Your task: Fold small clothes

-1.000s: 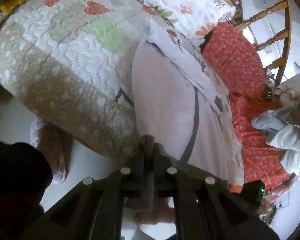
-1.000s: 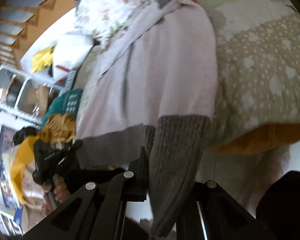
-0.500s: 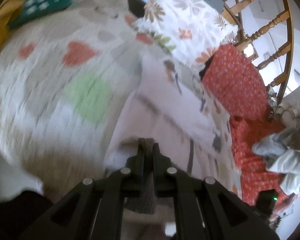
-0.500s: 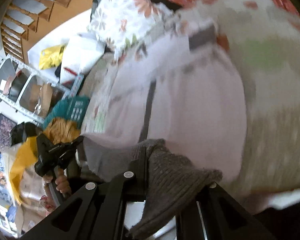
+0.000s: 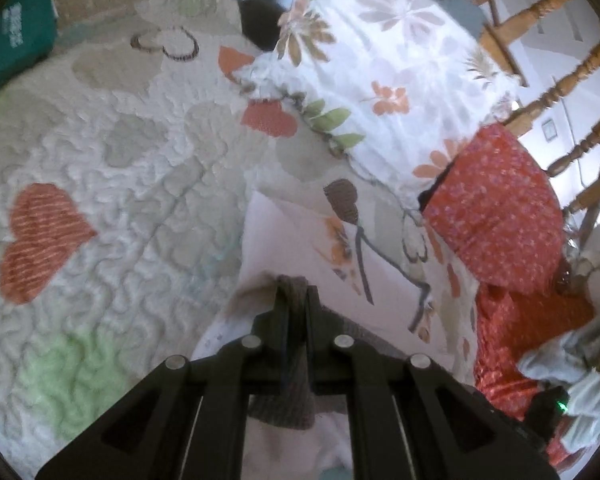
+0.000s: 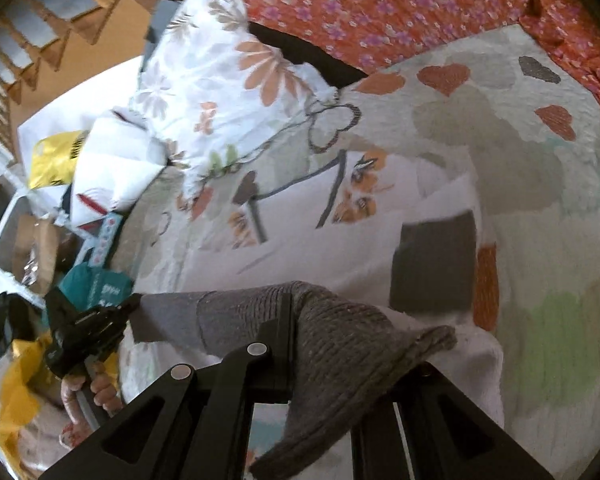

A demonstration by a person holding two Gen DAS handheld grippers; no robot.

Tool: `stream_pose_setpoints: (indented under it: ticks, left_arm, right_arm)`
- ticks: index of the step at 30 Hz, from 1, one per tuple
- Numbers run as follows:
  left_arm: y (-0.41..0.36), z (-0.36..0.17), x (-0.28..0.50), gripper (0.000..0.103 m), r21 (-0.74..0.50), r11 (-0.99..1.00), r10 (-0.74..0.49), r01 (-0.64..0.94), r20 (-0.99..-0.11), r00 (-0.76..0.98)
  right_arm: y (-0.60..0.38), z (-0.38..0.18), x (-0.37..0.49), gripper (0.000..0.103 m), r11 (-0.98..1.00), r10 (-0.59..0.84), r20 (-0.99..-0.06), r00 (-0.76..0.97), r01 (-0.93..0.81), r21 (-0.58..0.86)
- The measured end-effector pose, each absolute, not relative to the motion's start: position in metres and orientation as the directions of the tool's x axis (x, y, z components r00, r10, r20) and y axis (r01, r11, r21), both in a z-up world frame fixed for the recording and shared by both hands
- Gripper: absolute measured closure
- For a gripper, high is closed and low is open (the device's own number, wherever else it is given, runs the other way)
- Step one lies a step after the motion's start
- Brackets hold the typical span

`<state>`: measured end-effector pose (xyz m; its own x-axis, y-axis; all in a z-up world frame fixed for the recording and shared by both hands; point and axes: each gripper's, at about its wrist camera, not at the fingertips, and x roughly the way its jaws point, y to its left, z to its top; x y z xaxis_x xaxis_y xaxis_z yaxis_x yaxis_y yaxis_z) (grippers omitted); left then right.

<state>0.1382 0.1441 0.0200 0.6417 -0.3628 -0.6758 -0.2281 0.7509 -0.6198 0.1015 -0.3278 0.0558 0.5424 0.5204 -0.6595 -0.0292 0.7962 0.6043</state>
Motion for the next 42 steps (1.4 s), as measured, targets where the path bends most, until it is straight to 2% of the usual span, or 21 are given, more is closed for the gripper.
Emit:
stream_pose_setpoints:
  ticks: [4,5,6,7,8,9,10,11,12,17,23,30,34,37,42]
  left_arm:
    - [0.139,0.009,0.171,0.095,-0.63,0.732,-0.372,-0.261,-0.69,0.621]
    - [0.139,0.01,0.175,0.09,-0.634,0.725,-0.362,-0.271,-0.685,0.633]
    - [0.141,0.012,0.179,0.083,-0.64,0.716,-0.351,-0.279,-0.676,0.648]
    - [0.144,0.014,0.182,0.061,-0.651,0.703,-0.345,-0.285,-0.663,0.665]
    - [0.148,0.017,0.183,0.043,-0.663,0.688,-0.334,-0.294,-0.65,0.682]
    - [0.152,0.021,0.181,0.04,-0.675,0.672,-0.319,-0.306,-0.636,0.703]
    - [0.153,0.024,0.181,0.037,-0.677,0.667,-0.309,-0.312,-0.632,0.711]
    - [0.153,0.027,0.181,0.037,-0.675,0.669,-0.307,-0.311,-0.632,0.711]
    - [0.152,0.029,0.182,0.037,-0.666,0.679,-0.307,-0.309,-0.639,0.705]
    - [0.138,0.037,0.173,0.037,-0.6,0.749,-0.303,-0.282,-0.688,0.66]
    - [0.108,0.038,0.148,0.036,-0.443,0.875,-0.268,-0.193,-0.778,0.569]
    - [0.036,0.034,0.126,0.036,-0.419,0.899,-0.427,0.126,-0.774,0.467]
    - [0.007,0.013,0.143,0.036,-0.459,0.873,-0.487,0.165,-0.791,0.371]
    - [-0.001,-0.009,0.168,0.036,-0.413,0.903,-0.425,0.115,-0.831,0.359]
    - [0.021,-0.012,0.206,0.036,-0.206,0.977,-0.155,-0.047,-0.85,0.504]
  right_arm:
    - [-0.345,0.027,0.134,0.093,0.764,0.53,-0.661,0.532,0.04,0.644]
    - [-0.349,0.02,0.14,0.093,0.75,0.533,-0.659,0.531,0.063,0.658]
    - [-0.36,0.009,0.15,0.093,0.716,0.547,-0.644,0.535,0.1,0.691]
    - [-0.367,0.002,0.156,0.09,0.687,0.559,-0.63,0.539,0.123,0.716]
    - [-0.374,-0.002,0.159,0.076,0.661,0.567,-0.616,0.547,0.144,0.736]
    - [-0.385,-0.004,0.162,0.058,0.638,0.553,-0.601,0.577,0.171,0.751]
    - [-0.391,-0.002,0.162,0.052,0.636,0.534,-0.595,0.601,0.179,0.751]
    - [-0.396,0.002,0.161,0.046,0.638,0.514,-0.587,0.625,0.179,0.749]
    - [-0.4,0.008,0.162,0.044,0.646,0.501,-0.582,0.64,0.17,0.744]
    - [-0.395,0.024,0.161,0.044,0.72,0.456,-0.612,0.646,0.135,0.68]
    - [-0.351,0.035,0.152,0.044,0.813,0.45,-0.657,0.604,0.026,0.581]
    - [-0.331,0.03,0.143,0.044,0.825,0.468,-0.682,0.563,-0.002,0.564]
    - [-0.332,0.026,0.142,0.044,0.821,0.474,-0.687,0.551,0.006,0.572]
    - [-0.337,0.02,0.141,0.044,0.806,0.485,-0.686,0.542,0.027,0.592]
    - [-0.349,0.01,0.143,0.044,0.785,0.49,-0.687,0.537,0.072,0.616]
